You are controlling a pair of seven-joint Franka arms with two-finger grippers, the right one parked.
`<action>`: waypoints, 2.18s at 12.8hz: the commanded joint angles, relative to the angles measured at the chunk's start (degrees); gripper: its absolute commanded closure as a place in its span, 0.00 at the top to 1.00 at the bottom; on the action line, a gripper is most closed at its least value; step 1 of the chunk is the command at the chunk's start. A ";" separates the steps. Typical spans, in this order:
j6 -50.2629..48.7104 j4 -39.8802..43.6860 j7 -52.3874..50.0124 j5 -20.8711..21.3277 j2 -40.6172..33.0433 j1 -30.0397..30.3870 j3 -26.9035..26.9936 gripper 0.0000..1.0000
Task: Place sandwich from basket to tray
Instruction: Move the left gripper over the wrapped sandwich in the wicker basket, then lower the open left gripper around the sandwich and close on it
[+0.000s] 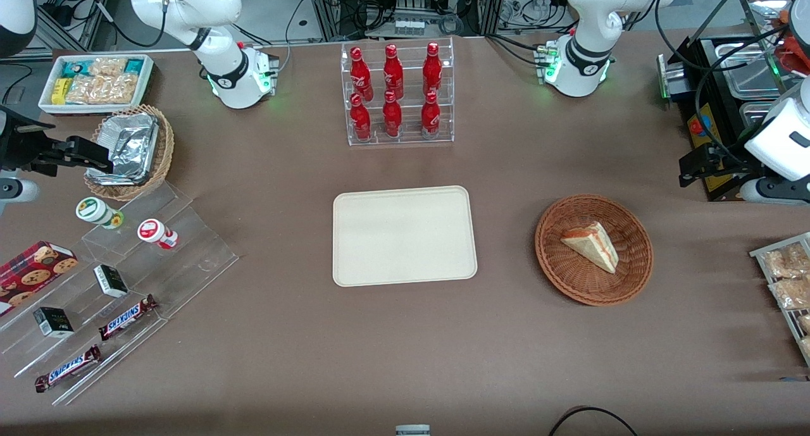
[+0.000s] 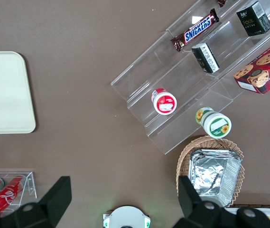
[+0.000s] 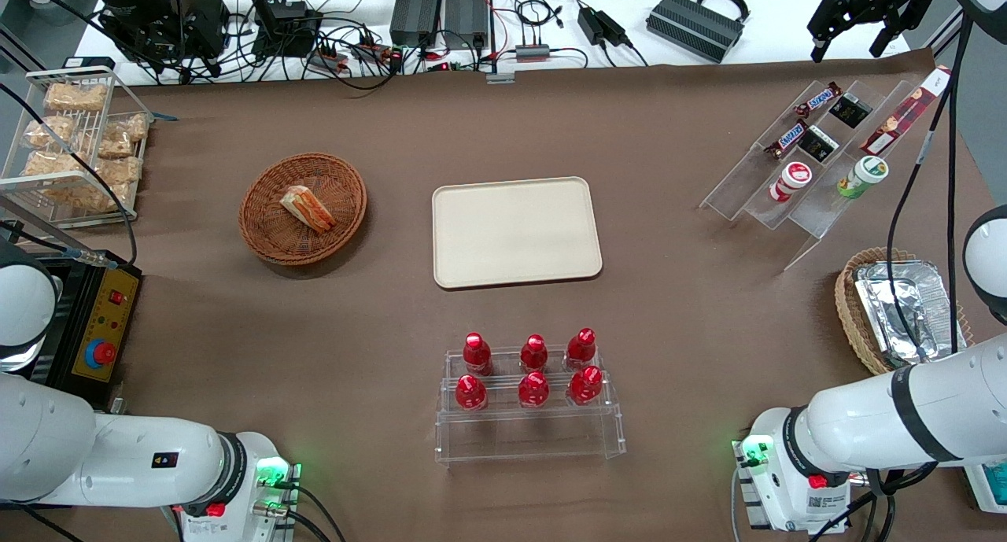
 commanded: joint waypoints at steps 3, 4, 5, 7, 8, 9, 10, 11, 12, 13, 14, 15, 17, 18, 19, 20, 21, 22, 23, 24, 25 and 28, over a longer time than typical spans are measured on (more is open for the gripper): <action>0.86 -1.69 -0.68 -0.61 0.49 0.98 -0.74 1.00; 3.83 -5.27 -0.94 -0.52 -0.20 0.98 -0.74 1.00; 7.43 -9.05 -1.12 -0.52 -1.52 0.89 -0.74 1.00; 14.29 -15.91 -3.48 -0.69 -3.11 0.89 -0.74 1.00; 17.28 -18.64 -5.58 -0.70 -3.29 0.89 -0.83 1.00; 20.18 -21.54 -7.26 -0.70 -3.72 0.89 -0.83 1.00; 22.82 -24.35 -8.67 -0.87 -4.08 0.89 -0.83 1.00; 25.02 -26.91 -11.20 -0.87 -4.69 0.80 -0.83 1.00; 27.39 -28.84 -14.62 -0.87 -4.78 0.80 -0.92 1.00; 28.90 -30.43 -17.79 -0.87 -4.96 0.80 -0.92 1.00; 30.65 -32.19 -20.43 -0.87 -5.22 0.71 -1.09 1.00; 32.93 -34.38 -23.50 -0.87 -5.74 0.63 -1.36 1.00; 38.55 -38.78 -30.53 -0.87 -6.54 0.45 -2.75 1.00; 39.97 -39.75 -33.09 -0.87 -6.63 0.45 -3.81 1.00; 40.07 -40.11 -35.64 -0.70 -6.63 0.45 -4.17 1.00; 40.07 -40.46 -37.05 -0.70 -6.80 0.45 -4.26 1.00; 40.16 -40.90 -37.85 -0.70 -6.89 0.45 -4.26 1.00; 40.34 -41.34 -38.56 -0.70 -6.89 0.45 -4.26 1.00; 40.60 -42.21 -38.82 -0.70 -6.98 0.54 -4.26 1.00; 40.95 -43.01 -39.61 -0.70 -7.24 0.80 -4.17 1.00; 42.69 -43.36 -41.79 -0.87 -6.81 0.80 -4.17 1.00; 48.85 -44.59 -51.55 -0.87 -4.70 0.36 -4.78 1.00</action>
